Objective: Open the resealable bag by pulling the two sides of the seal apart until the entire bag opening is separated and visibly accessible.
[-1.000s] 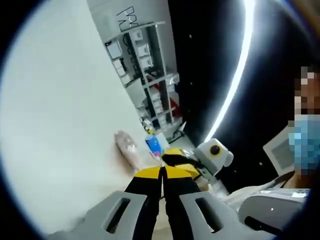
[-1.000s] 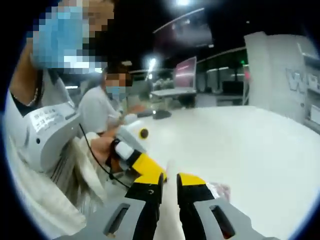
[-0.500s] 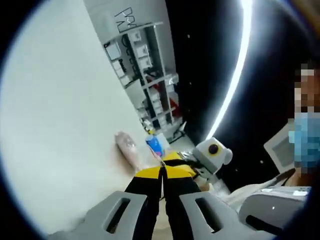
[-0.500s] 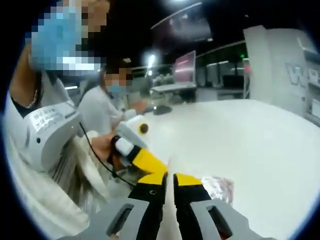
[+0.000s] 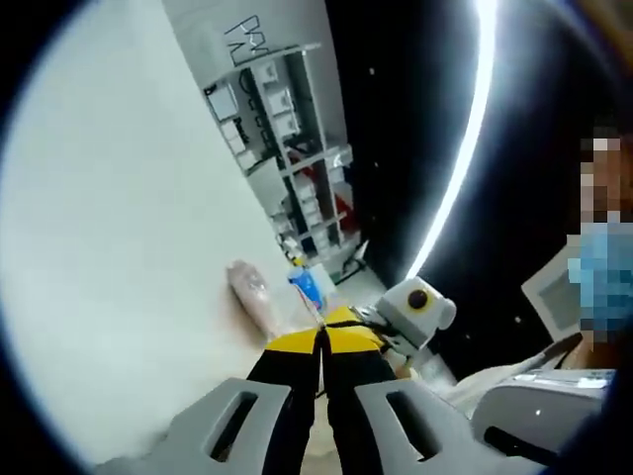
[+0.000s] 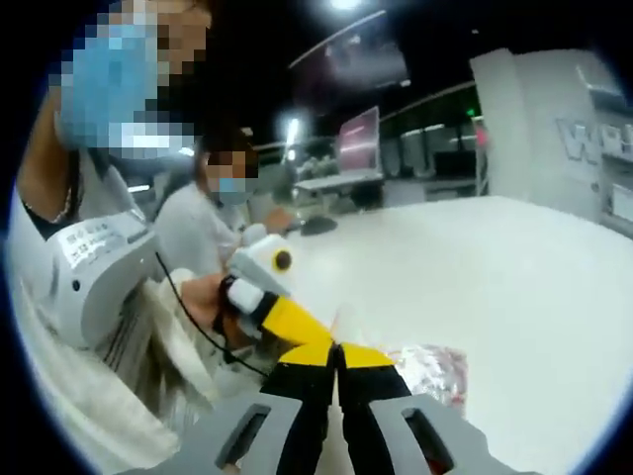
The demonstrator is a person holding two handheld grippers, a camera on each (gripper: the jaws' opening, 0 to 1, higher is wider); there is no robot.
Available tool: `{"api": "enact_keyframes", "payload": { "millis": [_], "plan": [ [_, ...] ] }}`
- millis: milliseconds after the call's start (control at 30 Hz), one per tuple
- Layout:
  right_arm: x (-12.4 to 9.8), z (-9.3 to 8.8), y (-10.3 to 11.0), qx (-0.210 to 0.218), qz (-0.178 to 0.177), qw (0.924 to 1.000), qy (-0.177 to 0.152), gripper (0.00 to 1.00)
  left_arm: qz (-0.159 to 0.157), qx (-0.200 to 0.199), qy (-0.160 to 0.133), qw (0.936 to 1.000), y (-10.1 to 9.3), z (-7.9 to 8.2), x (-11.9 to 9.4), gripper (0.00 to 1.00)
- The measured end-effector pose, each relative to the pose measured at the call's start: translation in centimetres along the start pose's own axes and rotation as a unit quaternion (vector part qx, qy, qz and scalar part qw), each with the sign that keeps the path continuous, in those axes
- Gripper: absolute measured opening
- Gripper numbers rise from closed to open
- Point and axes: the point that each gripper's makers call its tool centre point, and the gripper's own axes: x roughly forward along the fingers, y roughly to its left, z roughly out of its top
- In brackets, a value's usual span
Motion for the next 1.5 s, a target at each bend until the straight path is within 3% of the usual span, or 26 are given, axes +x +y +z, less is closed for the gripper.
{"api": "enact_keyframes", "payload": {
  "millis": [567,633,667,1133,1500],
  "plan": [
    [-0.01,0.15,-0.32,0.062,-0.013,0.9966,-0.052,0.0,-0.005,-0.027,-0.008,0.9996,-0.17,0.12,0.06,0.0],
    [-0.01,0.2,-0.18,0.058,-0.014,0.9967,-0.056,0.0,-0.004,-0.028,-0.014,0.9995,-0.18,0.21,0.08,0.0],
    [-0.02,0.26,-0.15,0.05,-0.016,0.9969,-0.059,0.0,-0.008,-0.049,-0.013,0.9987,-0.43,0.05,0.08,0.0],
    [-0.17,0.28,0.35,0.055,-0.007,0.9956,-0.076,0.0,0.0,-0.067,-0.015,0.9976,-0.35,0.24,0.23,0.04],
    [-0.05,0.01,0.38,0.059,-0.005,0.9951,-0.079,0.0,0.003,-0.059,-0.015,0.9981,-0.36,-0.06,0.46,0.01]
  ]
}}
